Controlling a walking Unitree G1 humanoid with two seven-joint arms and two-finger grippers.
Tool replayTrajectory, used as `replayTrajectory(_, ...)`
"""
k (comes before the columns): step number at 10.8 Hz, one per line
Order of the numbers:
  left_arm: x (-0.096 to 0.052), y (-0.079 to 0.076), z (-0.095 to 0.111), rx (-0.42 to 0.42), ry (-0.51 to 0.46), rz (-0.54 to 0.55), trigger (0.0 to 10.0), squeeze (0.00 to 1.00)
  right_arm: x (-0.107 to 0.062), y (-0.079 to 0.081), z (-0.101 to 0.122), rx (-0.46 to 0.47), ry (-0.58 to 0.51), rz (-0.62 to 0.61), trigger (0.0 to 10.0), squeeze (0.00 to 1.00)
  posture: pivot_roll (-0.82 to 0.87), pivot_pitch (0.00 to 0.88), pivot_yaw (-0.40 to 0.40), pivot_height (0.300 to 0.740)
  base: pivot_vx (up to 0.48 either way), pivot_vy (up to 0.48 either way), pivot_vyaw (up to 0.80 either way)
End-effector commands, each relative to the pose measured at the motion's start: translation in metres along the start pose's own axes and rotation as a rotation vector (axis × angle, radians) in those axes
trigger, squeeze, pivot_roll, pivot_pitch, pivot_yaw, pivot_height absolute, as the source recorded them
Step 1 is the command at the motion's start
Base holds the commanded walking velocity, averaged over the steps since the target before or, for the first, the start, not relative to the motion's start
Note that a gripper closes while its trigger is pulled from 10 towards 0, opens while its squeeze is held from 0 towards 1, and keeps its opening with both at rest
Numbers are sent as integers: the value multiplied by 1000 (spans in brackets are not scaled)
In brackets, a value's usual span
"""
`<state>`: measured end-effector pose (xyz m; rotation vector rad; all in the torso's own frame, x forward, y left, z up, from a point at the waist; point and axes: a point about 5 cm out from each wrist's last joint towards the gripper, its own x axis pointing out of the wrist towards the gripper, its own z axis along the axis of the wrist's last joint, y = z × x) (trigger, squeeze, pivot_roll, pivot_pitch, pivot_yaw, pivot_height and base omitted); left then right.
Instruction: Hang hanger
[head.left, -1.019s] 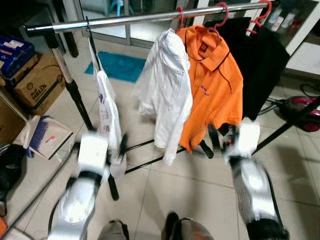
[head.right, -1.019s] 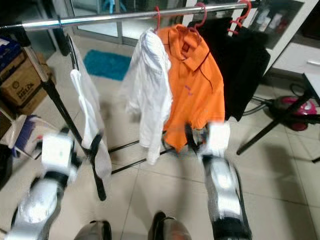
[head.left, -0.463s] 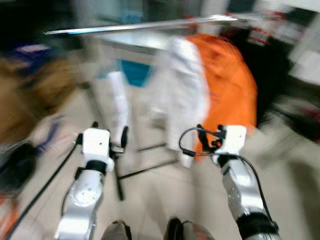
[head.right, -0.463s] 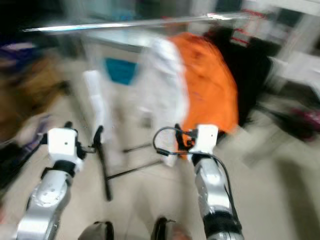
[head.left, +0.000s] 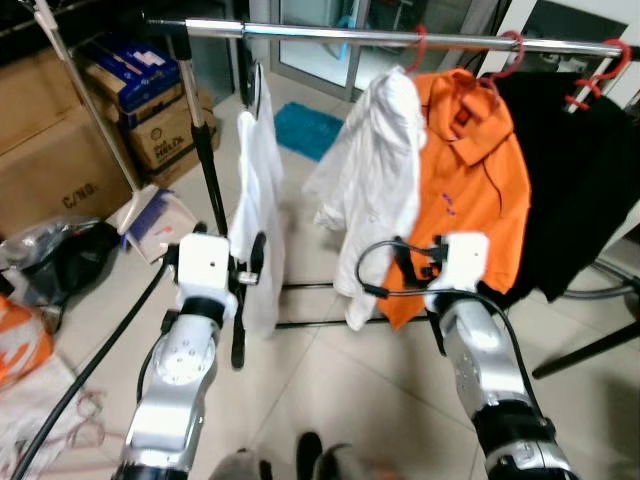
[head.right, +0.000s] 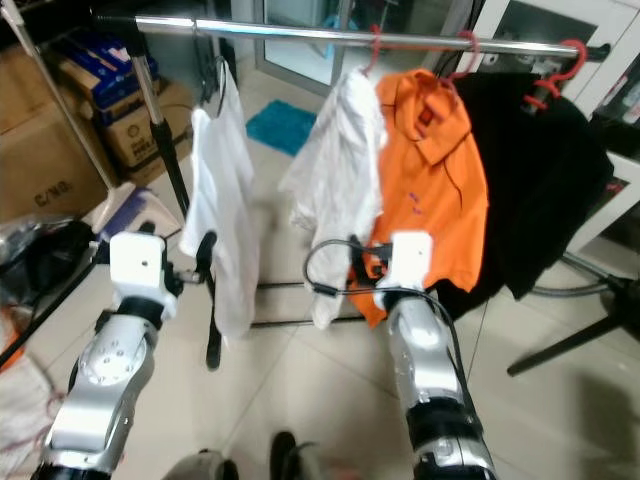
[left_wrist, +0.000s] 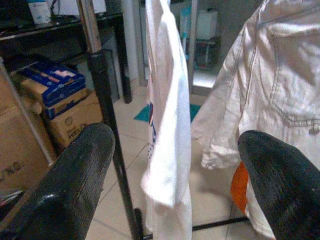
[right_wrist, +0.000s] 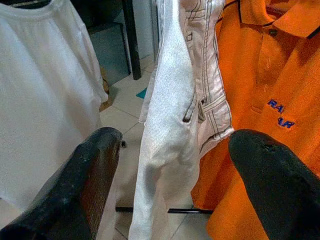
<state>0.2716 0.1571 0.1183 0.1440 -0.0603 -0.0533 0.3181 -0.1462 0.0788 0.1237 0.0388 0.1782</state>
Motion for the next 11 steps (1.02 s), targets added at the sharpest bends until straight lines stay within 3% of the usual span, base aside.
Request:
replayTrajectory(1,1,2,-3,-1,10,13,10000,0,0,-5,-4,-6,24,-14,10000,0,19,138,-71,740,0,0,0)
replayTrajectory(5,6,12,1,-6,0,37,10000,0,11,3,2,8,8,-12,10000,0,34,137,-57,740,0,0,0)
replayTrajectory(11,15,5,0,-21,-5,50,10000,0,16,12,-1,-12,26,34,10000,0,18,134,-80,740,0,0,0)
